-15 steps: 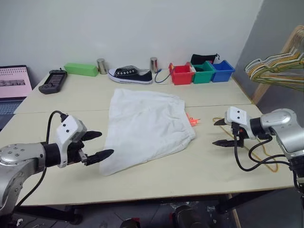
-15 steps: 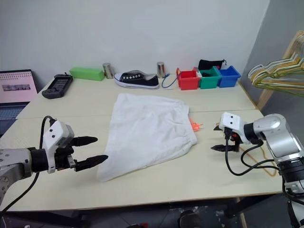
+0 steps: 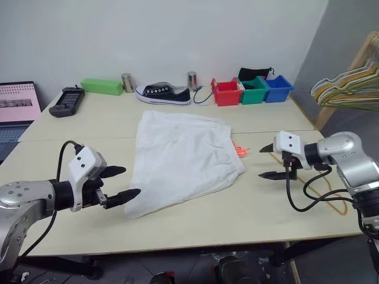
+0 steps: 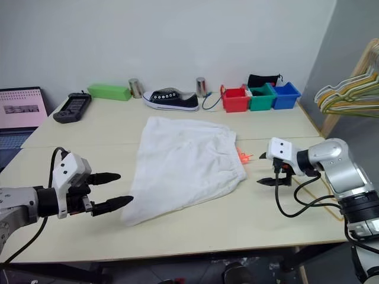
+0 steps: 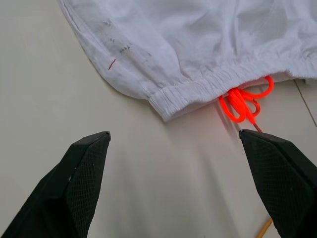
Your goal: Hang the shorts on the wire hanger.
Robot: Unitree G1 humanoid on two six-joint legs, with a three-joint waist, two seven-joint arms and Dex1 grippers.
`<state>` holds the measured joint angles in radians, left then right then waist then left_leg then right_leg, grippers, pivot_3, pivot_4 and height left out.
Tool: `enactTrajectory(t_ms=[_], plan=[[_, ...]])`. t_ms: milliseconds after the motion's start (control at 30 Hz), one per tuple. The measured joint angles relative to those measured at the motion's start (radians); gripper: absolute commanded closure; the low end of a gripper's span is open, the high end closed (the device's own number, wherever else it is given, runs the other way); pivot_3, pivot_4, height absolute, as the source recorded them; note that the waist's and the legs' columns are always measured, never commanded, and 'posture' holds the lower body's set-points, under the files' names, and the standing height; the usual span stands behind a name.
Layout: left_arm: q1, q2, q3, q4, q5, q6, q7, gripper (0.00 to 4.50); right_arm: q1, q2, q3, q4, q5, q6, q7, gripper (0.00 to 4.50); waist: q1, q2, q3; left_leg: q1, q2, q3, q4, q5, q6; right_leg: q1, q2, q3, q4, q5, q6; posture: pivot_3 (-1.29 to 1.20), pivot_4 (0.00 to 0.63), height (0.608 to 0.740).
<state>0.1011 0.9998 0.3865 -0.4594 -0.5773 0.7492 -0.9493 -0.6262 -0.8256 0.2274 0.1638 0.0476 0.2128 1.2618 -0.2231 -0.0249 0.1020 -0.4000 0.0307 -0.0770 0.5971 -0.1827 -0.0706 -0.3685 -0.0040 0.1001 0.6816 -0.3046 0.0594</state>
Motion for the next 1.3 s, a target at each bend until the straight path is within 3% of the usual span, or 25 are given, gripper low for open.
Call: enactTrajectory(t_ms=[133,400,667,767,867,1133,1300], plan=[[0.082,-0.024,-0.11,-0.06,0.076,-0.06,0.024,0.0,-0.034,0.078,0.064,0.061,-0.069,-0.14,-0.034,0.09,-0.003,0.004,-0.002,0.0,0.0,0.001,0.0,0.0,0.0,0.0,0.0,0.001,0.0,0.0,0.0,-0.12,0.008,0.74],[0.091,-0.102,-0.308,-0.005,0.266,-0.209,0.112,0.0,-0.149,0.161,0.204,0.359,-0.264,-0.537,-0.1,0.09,0.003,0.004,-0.004,0.001,0.0,0.0,0.002,0.0,0.0,0.002,0.0,0.0,0.0,0.001,0.001,-0.11,0.011,0.74],[0.09,-0.138,-0.371,0.124,0.371,-0.348,0.132,0.0,-0.267,0.206,0.284,0.614,-0.443,-0.765,-0.236,0.09,0.003,0.004,-0.005,0.004,0.0,-0.001,0.002,0.0,0.0,0.007,0.0,0.0,0.001,0.002,-0.002,-0.1,0.012,0.74],[0.085,-0.146,-0.381,0.159,0.379,-0.394,0.127,0.49,-0.285,0.239,0.289,0.673,-0.465,-0.797,-0.258,0.58,0.004,0.005,-0.005,0.011,0.0,-0.001,0.002,0.0,0.0,0.013,0.0,0.0,0.001,0.001,-0.002,-0.1,0.012,0.74],[0.074,-0.152,-0.389,0.188,0.386,-0.421,0.12,1.17,-0.302,0.273,0.3,0.72,-0.482,-0.813,-0.274,1.34,0.002,0.005,-0.005,0.018,0.0,-0.001,0.002,0.0,0.0,0.019,0.0,0.0,0.001,-0.002,-0.005,-0.1,0.008,0.74],[0.046,-0.152,-0.402,0.235,0.404,-0.451,0.104,3.11,-0.329,0.287,0.305,0.765,-0.499,-0.837,-0.283,3.52,0.002,0.005,-0.005,0.019,0.0,-0.002,0.002,0.001,0.002,0.019,0.0,0.0,0.001,0.0,-0.006,-0.11,0.009,0.74],[0.022,-0.152,-0.405,0.269,0.419,-0.47,0.086,4.08,-0.329,0.288,0.305,0.772,-0.498,-0.837,-0.283,4.5,0.002,0.005,-0.005,0.018,0.0,-0.002,0.002,0.001,0.002,0.019,0.0,0.0,0.001,0.0,-0.006,-0.11,0.014,0.74]])
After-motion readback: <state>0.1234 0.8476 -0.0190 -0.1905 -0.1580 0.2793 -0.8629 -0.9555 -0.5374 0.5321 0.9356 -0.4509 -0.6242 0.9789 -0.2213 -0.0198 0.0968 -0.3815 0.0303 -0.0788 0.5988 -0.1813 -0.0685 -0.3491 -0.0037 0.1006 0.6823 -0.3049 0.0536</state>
